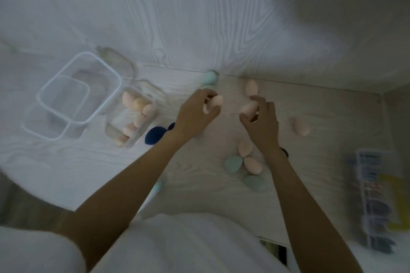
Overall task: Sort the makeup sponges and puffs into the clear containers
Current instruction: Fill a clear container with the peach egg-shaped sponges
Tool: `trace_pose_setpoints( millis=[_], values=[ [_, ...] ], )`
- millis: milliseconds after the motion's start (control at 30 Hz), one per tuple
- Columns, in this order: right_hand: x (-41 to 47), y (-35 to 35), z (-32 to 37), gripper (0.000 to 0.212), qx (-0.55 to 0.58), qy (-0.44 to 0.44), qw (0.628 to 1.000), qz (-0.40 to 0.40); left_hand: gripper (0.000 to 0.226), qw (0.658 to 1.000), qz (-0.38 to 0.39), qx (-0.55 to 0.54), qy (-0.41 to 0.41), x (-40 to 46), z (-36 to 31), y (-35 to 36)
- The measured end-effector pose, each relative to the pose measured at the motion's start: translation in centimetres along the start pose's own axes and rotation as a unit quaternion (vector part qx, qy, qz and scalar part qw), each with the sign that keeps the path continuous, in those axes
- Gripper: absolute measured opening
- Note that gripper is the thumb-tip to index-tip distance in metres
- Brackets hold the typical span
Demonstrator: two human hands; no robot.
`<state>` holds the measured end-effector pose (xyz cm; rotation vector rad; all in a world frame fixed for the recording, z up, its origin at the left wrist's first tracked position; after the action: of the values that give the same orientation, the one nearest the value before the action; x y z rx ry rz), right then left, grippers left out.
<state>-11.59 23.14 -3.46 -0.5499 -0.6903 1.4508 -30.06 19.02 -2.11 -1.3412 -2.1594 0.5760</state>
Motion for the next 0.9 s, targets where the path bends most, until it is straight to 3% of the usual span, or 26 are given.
trace_pose_setpoints(
  millis=[200, 333, 633, 900],
  values=[
    [-7.7, 3.9, 6.4, 0.035, 0.139, 0.013, 0.990, 0.009, 0.028, 0.976, -0.122, -0.064, -0.171, -6.7, 6.7, -13.8],
    [-10.0, 6.9, 10.6, 0.035, 0.189, -0.016, 0.981, 0.050, 0.025, 0.965, -0.177, -0.009, -0.192, -7.6, 11.4, -19.4],
    [-9.2, 9.7, 14.2, 0.028, 0.192, -0.045, 0.980, 0.036, 0.019, 0.969, -0.095, 0.136, -0.185, -4.3, 16.5, -17.0],
    [-9.0, 10.8, 14.4, 0.029, 0.176, -0.042, 0.982, 0.060, 0.029, 0.969, -0.053, 0.122, -0.206, -4.4, 18.0, -15.1]
  ],
)
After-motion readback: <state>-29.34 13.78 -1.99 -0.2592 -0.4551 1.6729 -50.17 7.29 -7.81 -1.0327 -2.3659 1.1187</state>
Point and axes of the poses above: each hand's wrist, its own x-axis towards the middle knuckle, its own y-axis out of the palm, z = x × y, the point moved 8 cm from there along x, towards the middle knuckle, and after that the axes turned 14 degrees about -z, right-handed, at the moved point
